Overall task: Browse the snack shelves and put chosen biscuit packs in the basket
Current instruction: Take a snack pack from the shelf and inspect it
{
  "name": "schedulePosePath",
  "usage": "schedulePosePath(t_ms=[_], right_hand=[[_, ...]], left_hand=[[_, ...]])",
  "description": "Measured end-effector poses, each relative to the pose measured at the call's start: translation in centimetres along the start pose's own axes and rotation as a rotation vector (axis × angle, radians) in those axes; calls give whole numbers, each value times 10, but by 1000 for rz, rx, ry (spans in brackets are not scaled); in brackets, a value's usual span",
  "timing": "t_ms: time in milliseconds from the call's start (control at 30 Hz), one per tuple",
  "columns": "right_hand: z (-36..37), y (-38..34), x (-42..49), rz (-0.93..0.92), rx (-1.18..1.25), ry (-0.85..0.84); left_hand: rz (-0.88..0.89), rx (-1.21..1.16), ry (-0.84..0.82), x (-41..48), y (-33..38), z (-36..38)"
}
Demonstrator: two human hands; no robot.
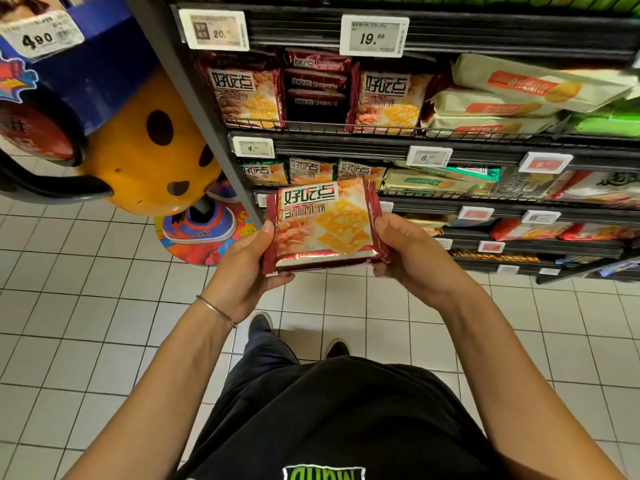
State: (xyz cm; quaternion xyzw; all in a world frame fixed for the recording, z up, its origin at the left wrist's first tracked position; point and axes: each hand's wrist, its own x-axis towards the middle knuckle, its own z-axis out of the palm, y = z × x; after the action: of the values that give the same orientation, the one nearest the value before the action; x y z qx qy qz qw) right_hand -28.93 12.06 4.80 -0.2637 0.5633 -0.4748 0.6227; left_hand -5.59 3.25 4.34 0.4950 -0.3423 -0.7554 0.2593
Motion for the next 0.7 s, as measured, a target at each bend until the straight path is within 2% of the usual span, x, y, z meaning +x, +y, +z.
schedulePosePath(t_ms=[67,200,367,533,700], right_hand=[[-2,-3,-1,-84,-85,-16],[-1,-10,-5,-190,-244,-71],[-4,-10,-4,-165,-315,-14],[-10,-7,-3,-56,-205,53],[-11,-8,-1,-138,-329,49]], left_hand=[[-25,43,4,1,-2,-1],[-61,-86,-75,1,-5,4],[60,55,-39,5,-10,6],[196,96,-59,6,-8,7],[347,228,-53,10,-8,11]])
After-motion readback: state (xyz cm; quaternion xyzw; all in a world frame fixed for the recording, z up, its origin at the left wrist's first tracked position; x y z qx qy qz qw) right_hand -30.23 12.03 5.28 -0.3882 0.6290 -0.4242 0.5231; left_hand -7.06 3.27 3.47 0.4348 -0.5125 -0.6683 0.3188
